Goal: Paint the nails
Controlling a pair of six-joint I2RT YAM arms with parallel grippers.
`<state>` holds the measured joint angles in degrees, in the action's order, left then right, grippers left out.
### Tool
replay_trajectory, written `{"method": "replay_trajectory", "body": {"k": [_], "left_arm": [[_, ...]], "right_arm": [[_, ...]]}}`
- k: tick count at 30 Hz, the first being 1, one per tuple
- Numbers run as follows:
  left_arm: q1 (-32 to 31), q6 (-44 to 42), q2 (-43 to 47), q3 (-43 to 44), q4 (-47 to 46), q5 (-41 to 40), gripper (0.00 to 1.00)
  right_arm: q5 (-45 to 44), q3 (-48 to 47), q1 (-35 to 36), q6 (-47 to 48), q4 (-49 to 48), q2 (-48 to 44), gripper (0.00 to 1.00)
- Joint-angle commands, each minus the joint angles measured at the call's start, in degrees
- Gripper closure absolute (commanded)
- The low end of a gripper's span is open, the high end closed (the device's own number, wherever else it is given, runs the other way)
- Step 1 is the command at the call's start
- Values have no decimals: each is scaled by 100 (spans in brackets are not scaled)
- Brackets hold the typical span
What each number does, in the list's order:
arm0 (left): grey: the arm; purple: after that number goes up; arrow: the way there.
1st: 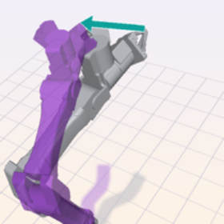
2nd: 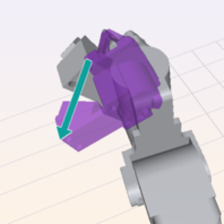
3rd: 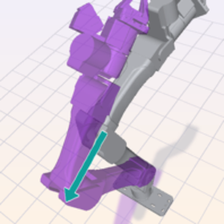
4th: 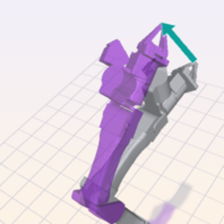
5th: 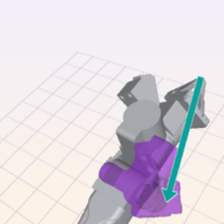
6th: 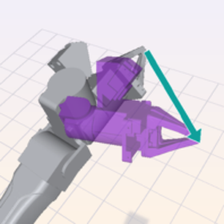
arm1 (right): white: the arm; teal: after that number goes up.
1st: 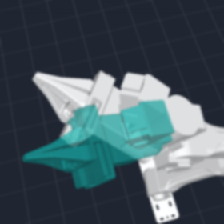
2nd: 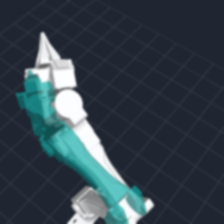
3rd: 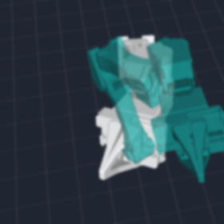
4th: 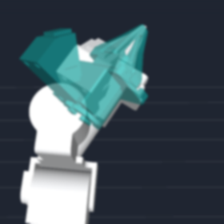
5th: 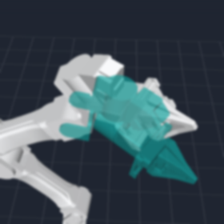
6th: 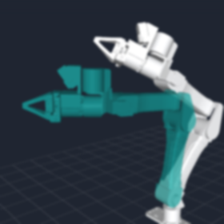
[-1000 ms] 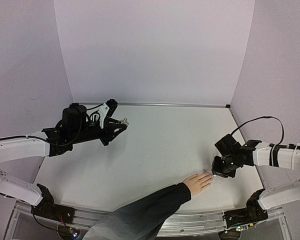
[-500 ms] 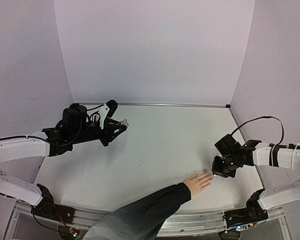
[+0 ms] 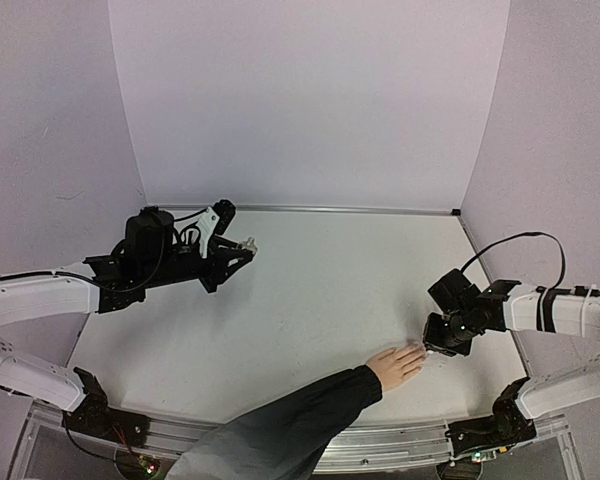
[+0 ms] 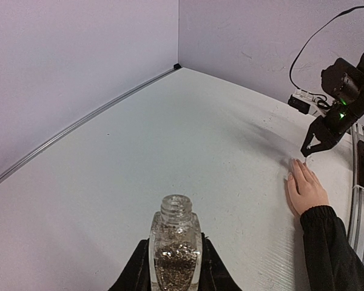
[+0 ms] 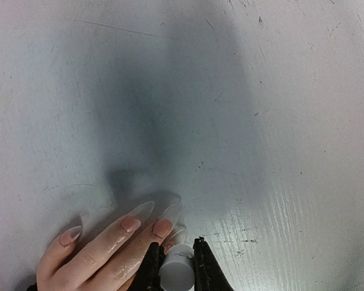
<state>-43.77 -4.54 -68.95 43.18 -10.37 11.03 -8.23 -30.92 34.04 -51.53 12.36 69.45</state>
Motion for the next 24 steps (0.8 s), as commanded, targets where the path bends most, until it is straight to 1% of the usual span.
{"method": "replay_trajectory", "body": {"k": [1,24], "left_arm": [[27,-73,136,320,-158,101,100],[26,-65,142,313,-150,110,100]], "right_arm": [[-144,-5,-21,-33,258,63,100],[-215,13,-17,-77,120,107,100]]}}
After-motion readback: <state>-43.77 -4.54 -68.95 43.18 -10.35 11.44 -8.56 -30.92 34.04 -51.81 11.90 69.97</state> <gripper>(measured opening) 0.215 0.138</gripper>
